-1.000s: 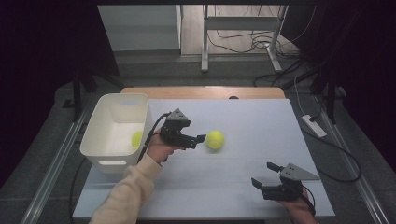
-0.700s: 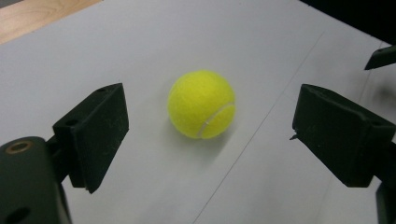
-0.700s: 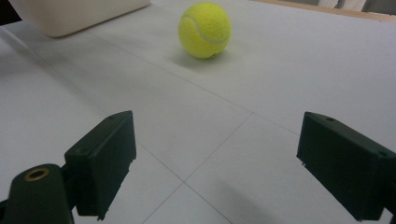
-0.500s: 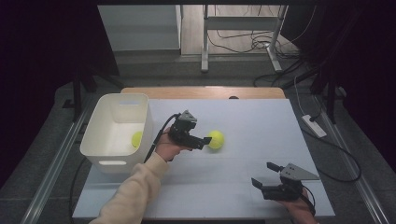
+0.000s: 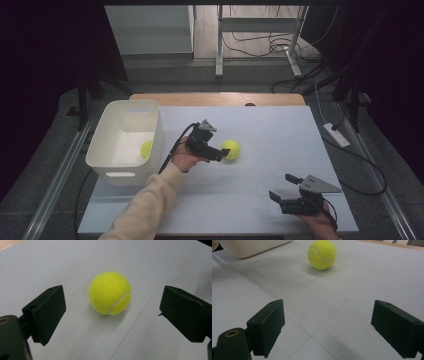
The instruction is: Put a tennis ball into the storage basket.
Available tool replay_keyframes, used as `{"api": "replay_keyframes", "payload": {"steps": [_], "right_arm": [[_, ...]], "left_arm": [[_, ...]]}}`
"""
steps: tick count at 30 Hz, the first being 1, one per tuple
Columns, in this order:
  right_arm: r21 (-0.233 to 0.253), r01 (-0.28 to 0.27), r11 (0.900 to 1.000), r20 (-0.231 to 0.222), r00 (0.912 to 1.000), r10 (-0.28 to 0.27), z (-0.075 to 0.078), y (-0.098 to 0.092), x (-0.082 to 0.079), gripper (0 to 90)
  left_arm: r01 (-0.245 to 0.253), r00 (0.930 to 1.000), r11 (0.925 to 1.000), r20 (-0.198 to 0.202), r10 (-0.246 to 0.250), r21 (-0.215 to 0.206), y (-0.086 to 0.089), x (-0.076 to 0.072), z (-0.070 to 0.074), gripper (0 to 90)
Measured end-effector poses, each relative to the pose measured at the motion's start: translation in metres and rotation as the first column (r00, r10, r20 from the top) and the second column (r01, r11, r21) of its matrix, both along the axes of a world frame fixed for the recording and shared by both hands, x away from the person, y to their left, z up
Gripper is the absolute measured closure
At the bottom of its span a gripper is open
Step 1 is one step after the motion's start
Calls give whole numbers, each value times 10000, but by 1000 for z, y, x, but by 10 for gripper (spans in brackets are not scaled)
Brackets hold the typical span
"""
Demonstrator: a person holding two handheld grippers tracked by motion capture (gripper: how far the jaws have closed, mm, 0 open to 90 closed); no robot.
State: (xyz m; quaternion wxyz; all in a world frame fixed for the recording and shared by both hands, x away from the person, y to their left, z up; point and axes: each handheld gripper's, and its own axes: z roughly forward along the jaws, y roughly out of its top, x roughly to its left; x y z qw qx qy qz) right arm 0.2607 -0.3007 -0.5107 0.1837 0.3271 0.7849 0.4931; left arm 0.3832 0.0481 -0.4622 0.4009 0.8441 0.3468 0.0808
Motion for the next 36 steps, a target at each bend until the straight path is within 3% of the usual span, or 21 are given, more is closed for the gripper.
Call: {"api": "replay_keyframes", "payload": {"steps": [20,36], "right_arm": [[-15,30,10000,-15,10000,-30,0,0,0,120],[47,60,10000,-12,10000,-60,0,-1,0,120]], "left_arm": [[-106,9992,9999,-374,110,123,-11,13,-13,70],[130,9989,9996,-448,-119,252,-24,20,-24,65]]}}
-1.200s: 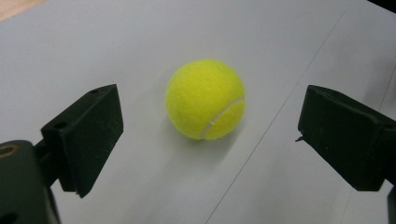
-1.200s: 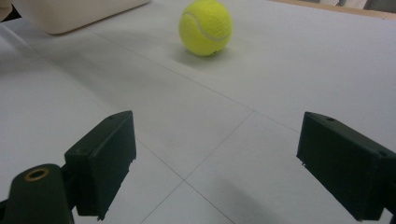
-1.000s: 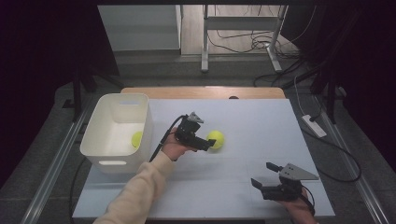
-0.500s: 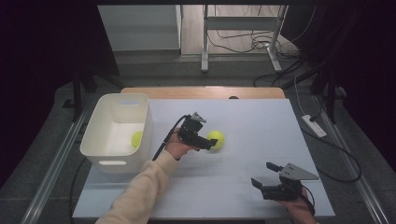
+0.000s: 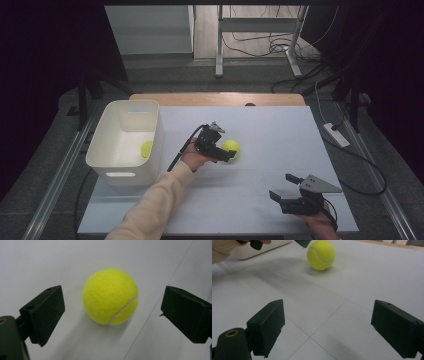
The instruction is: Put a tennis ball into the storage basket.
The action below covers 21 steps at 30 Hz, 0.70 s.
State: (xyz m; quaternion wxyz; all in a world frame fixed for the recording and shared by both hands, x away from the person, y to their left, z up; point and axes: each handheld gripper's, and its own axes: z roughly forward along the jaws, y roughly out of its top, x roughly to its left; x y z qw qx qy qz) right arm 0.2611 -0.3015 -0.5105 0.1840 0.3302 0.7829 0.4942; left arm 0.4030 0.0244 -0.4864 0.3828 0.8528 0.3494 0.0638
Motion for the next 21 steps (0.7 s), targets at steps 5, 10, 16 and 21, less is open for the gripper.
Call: {"api": "replay_keyframes", "payload": {"steps": [5,10,16,21], "right_arm": [[12,6,10000,6,10000,-6,0,0,0,120],[19,-7,10000,33,10000,7,0,0,0,120],[95,5,10000,55,10000,-5,1,0,-1,121],[71,11,10000,85,10000,-12,1,0,-1,121]], "left_arm": [[-6,10000,10000,-74,6,-7,-2,3,-4,62],[19,10000,10000,-84,-19,-68,-3,5,-6,59],[-57,9999,10000,-129,56,-14,-6,9,-11,62],[-66,9996,10000,-286,66,-18,-10,12,-15,72]]}}
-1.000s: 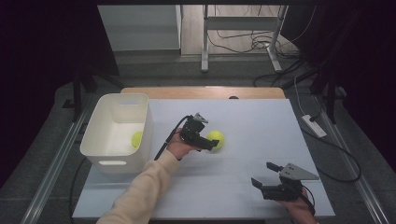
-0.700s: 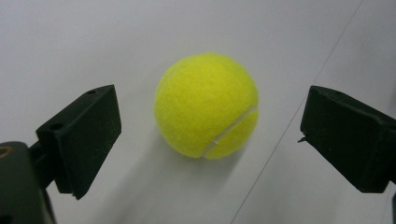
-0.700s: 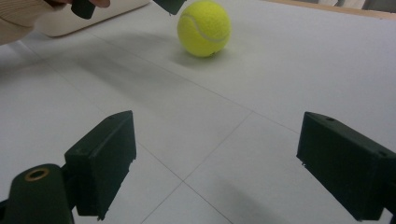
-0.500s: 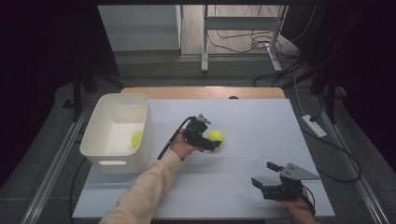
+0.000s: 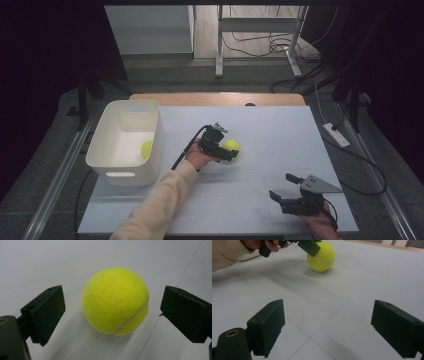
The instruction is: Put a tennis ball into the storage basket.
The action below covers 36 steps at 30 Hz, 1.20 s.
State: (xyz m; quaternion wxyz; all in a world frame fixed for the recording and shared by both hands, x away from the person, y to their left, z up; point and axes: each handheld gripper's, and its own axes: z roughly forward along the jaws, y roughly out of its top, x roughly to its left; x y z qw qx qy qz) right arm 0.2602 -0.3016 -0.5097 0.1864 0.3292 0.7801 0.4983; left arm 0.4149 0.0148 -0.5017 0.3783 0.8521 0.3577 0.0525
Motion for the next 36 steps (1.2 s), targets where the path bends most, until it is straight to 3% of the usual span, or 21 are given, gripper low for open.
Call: {"api": "replay_keyframes", "payload": {"steps": [5,7,12,20,27,36], "right_arm": [[-4,73,10000,33,10000,-73,0,0,0,121],[-26,52,10000,27,10000,-52,0,0,0,121],[-14,89,10000,33,10000,-89,0,-1,0,121],[10,115,9999,20,9999,-115,0,-1,0,121],[38,116,9999,25,9999,-116,0,-1,0,121],[38,140,9999,35,9999,-140,1,-1,0,121]], "left_arm": [[41,9999,9999,-123,-39,146,-3,2,-4,102],[52,9999,9996,-89,-50,271,-2,3,-5,166],[144,9996,9999,-240,-144,-10,-1,5,-7,263],[310,9995,9993,-52,-309,224,-1,3,-5,281],[299,9995,9991,73,-297,-312,7,1,5,282],[193,9994,9983,292,-177,-548,14,-3,15,282]]}}
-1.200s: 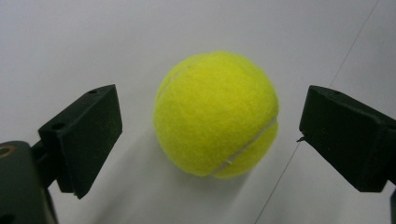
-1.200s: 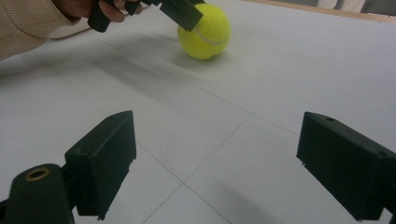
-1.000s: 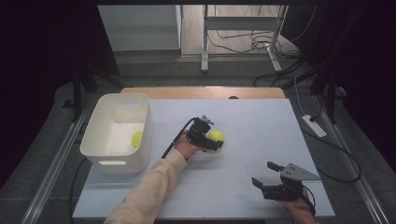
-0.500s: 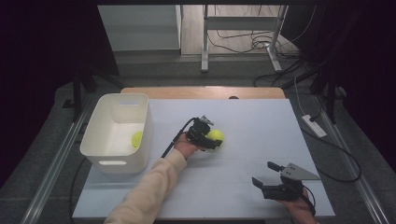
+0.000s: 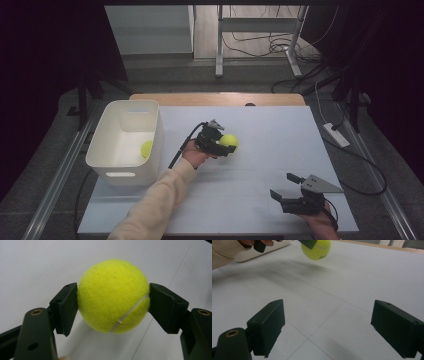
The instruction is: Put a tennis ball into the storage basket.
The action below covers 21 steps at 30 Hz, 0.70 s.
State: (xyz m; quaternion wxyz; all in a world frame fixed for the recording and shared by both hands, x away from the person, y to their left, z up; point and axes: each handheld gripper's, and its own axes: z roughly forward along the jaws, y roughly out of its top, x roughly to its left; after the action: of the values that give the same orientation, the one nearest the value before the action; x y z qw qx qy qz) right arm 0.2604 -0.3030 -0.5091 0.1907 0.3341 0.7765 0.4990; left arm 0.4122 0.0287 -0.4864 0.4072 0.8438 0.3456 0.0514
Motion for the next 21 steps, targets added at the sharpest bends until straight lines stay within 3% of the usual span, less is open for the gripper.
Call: {"api": "replay_keyframes", "payload": {"steps": [21], "right_arm": [[12,-5,10000,126,9999,5,1,0,-1,121]], "left_arm": [[-37,9990,9993,445,54,-374,13,-12,12,281]]}}
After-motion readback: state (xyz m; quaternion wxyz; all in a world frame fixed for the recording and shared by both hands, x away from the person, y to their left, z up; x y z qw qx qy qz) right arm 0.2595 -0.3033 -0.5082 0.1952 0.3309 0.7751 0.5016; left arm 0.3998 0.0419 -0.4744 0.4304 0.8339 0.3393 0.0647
